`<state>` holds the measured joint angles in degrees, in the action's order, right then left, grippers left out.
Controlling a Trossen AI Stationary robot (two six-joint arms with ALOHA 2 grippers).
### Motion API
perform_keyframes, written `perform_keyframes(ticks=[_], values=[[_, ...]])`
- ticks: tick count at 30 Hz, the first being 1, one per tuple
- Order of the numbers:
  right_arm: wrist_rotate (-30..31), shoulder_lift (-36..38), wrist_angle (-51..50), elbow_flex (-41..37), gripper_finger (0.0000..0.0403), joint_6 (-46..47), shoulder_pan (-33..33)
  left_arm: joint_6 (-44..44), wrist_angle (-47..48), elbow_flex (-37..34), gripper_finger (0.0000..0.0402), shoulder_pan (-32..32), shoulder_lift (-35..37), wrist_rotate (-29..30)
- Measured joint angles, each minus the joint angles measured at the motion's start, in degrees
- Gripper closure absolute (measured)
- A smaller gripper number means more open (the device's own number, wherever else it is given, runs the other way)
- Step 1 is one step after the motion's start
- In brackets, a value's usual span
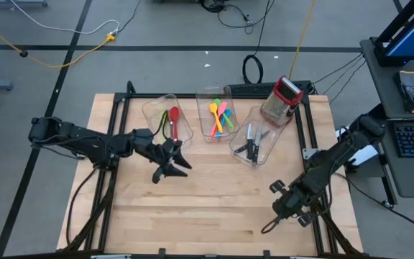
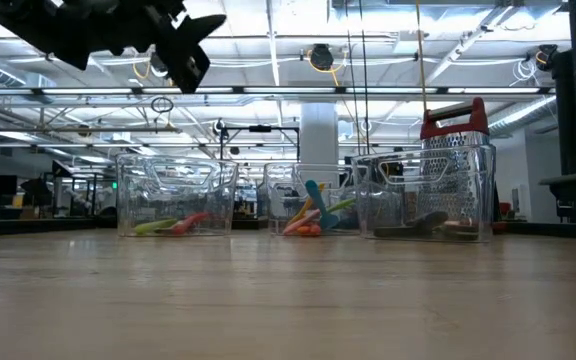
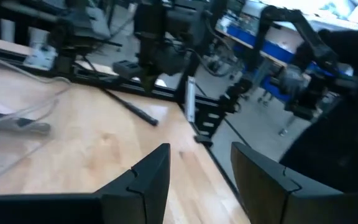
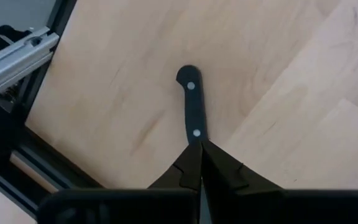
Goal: Pick & Place Kitchen Items
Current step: Put the black kitchen knife in the right bin
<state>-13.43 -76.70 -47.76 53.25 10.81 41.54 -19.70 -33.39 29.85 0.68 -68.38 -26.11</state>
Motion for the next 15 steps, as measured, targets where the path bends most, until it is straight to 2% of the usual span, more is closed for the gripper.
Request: perform_keyframes(ticks=[4,6,11,15], values=[[0.1,-0.4,1.1,0.0,0.0401,-0.1,0.6,1.1,4.3,0.0,0.0229,0.1,3.2,-3.9],[-0.1,-0.4,1.9,0.0,0.0402,-0.5,0.6,2.6,8.3,0.0,0.0229,0.1,6.2,-3.8],[0.0,-0.4,3.2,0.0,0.0397,-1.0,0.6,6.5,18.6,-0.1,0.0229,0.3,15.2,3.6],[1.2,-0.5,3.2,0.0,0.0378,-1.0,0.5,8.7,19.6,-3.2,0.0229,1.4,21.9,8.1]])
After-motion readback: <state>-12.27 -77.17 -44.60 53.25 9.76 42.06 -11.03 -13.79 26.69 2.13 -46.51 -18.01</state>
